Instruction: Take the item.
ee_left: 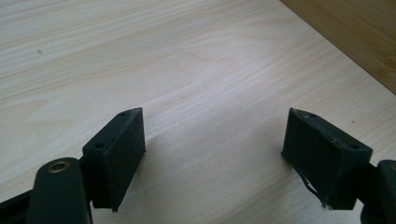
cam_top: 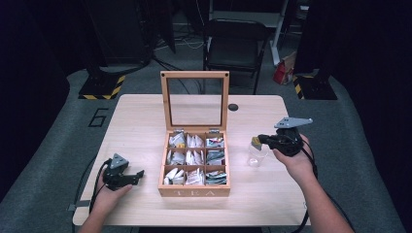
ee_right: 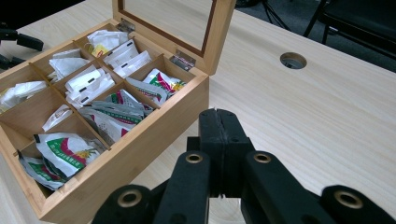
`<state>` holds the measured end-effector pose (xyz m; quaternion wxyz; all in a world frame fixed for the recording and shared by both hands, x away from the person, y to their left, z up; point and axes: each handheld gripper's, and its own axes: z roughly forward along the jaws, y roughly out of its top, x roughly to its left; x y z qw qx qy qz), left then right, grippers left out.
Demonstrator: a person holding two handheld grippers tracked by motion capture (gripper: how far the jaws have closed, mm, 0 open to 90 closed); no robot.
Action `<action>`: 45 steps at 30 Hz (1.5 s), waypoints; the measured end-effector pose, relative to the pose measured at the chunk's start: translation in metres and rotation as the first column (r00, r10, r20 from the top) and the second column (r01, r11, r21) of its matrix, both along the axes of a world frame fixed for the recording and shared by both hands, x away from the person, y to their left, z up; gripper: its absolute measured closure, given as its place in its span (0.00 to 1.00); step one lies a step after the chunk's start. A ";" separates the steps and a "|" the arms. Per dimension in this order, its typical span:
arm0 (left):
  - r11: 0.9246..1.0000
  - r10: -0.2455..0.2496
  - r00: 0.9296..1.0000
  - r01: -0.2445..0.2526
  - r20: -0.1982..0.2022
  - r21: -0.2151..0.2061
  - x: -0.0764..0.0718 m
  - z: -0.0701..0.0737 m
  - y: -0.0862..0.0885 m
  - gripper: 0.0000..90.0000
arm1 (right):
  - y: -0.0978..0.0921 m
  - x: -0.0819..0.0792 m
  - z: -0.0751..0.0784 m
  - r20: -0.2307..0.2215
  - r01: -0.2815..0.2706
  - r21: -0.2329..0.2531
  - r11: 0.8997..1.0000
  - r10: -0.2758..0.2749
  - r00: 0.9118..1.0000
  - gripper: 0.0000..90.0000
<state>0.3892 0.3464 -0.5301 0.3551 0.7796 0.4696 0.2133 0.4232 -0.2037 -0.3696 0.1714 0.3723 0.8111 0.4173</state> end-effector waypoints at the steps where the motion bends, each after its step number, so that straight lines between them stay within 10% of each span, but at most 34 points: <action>1: 1.000 0.000 1.000 0.000 0.000 0.000 0.000 0.000 0.000 0.23 | 0.000 0.000 0.000 0.000 0.000 0.000 1.000 0.000 1.000 1.00; 45: 1.000 0.000 1.000 0.000 0.002 0.001 0.000 0.000 0.000 0.23 | -0.009 0.008 -0.051 -0.064 0.073 -0.023 0.997 -0.074 0.995 1.00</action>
